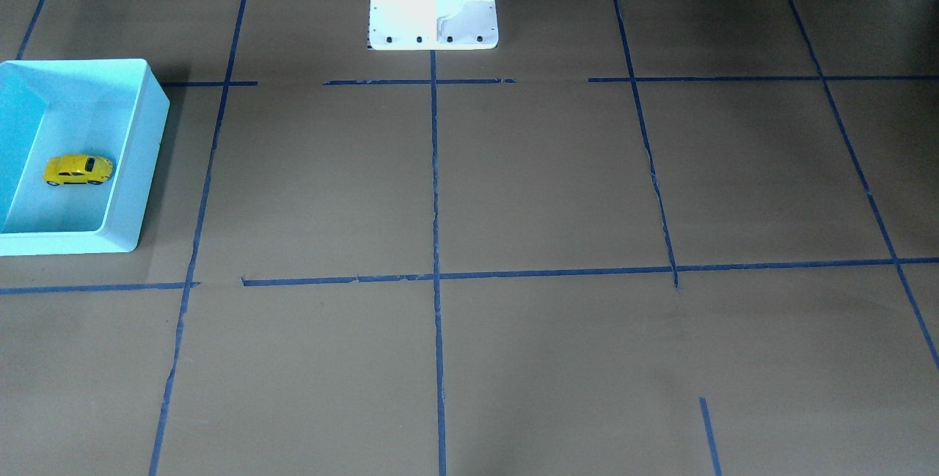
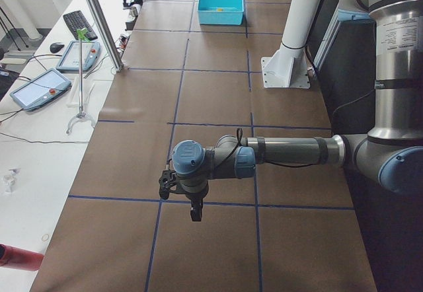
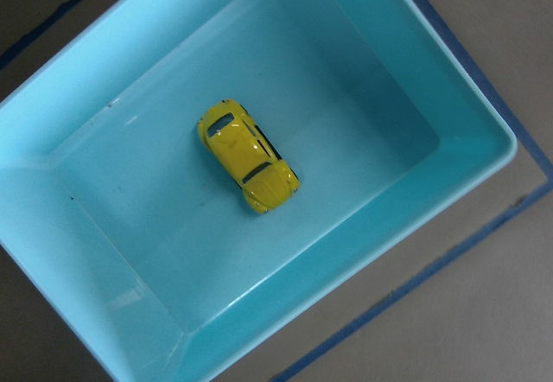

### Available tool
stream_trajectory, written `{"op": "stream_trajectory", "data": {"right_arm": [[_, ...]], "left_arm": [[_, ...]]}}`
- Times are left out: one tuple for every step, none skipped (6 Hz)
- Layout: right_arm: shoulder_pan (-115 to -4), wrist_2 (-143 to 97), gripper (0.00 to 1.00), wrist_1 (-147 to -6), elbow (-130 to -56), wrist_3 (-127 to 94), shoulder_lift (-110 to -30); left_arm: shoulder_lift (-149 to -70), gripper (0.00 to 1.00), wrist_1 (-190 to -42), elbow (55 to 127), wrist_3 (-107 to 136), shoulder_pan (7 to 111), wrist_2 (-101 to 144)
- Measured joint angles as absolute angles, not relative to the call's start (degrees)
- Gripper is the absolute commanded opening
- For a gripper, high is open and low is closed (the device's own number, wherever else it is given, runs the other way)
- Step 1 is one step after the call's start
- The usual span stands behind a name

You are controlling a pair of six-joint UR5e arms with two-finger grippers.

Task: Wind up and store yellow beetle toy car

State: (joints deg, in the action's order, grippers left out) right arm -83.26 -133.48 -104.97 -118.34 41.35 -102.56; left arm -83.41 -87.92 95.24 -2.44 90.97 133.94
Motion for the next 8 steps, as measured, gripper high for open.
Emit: {"op": "stream_trajectory", "data": {"right_arm": [[-87.6, -134.3, 1.00, -108.7, -116.3, 34.6, -102.3], [-89.9, -134.5, 1.00, -109.7, -114.1, 22.8, -102.3], [-91.0, -134.4, 1.00, -109.3, -112.0, 13.5, -102.2], [-91.9, -134.1, 1.00, -107.8, -109.8, 10.0, -102.2], [-92.9, -134.0, 1.00, -106.0, -108.0, 8.9, -102.3], [-93.3, -133.8, 1.00, -104.8, -107.0, 8.6, -102.3], [-93.4, -133.1, 1.00, -103.4, -106.0, 8.6, -102.3], [-93.4, -132.3, 1.00, -101.4, -104.5, 8.6, -102.3]], "left_arm": [[-83.4, 1.00, -88.0, 95.2, -2.4, 91.0, 133.9], [-83.5, 1.00, -88.0, 95.2, -2.4, 91.0, 133.9], [-83.5, 1.00, -88.0, 95.2, -2.4, 91.0, 133.9], [-83.6, 1.00, -88.1, 95.3, -2.5, 91.0, 133.9], [-83.6, 1.00, -88.1, 95.2, -2.5, 91.0, 133.9], [-83.6, 1.00, -88.1, 95.2, -2.5, 91.0, 133.9], [-83.6, 1.00, -88.2, 95.3, -2.5, 91.0, 133.9], [-83.6, 1.00, -88.2, 95.4, -2.5, 91.0, 134.0]]}}
